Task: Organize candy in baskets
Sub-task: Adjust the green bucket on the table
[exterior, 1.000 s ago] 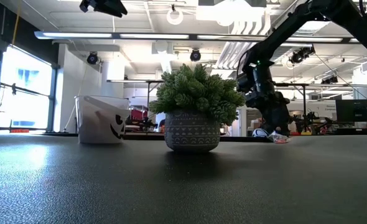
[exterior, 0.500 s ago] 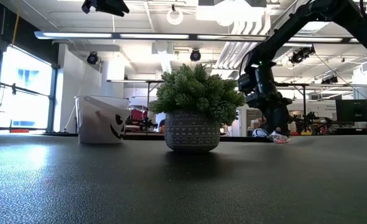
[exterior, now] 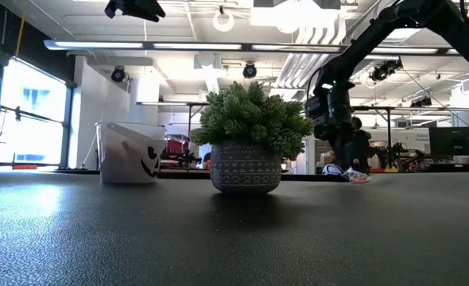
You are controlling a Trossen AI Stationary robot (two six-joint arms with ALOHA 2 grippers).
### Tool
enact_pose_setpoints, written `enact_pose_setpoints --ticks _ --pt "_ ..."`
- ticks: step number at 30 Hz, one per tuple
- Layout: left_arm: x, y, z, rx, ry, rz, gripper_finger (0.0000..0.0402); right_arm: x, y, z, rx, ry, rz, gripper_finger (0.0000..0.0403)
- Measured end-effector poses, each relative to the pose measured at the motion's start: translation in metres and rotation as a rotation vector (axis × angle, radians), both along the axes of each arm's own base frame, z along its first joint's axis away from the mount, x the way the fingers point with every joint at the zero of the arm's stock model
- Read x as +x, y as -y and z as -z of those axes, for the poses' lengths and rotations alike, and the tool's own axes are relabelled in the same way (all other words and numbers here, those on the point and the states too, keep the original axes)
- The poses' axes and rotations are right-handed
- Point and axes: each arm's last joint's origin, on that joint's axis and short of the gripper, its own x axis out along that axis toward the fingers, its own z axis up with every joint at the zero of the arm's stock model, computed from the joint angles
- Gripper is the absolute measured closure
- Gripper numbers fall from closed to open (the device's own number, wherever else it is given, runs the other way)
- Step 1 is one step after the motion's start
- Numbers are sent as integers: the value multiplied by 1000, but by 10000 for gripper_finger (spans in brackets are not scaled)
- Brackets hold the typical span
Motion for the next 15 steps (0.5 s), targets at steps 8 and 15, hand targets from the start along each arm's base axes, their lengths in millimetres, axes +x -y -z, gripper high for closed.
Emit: enact_pose_setpoints --ticks 8,15 --pt "0 0 1 -7 -5 10 288 -4 -1 1 -15 -66 -9 227" --pt "0 0 1 -12 1 8 288 -13 1 1 3 -95 -5 227"
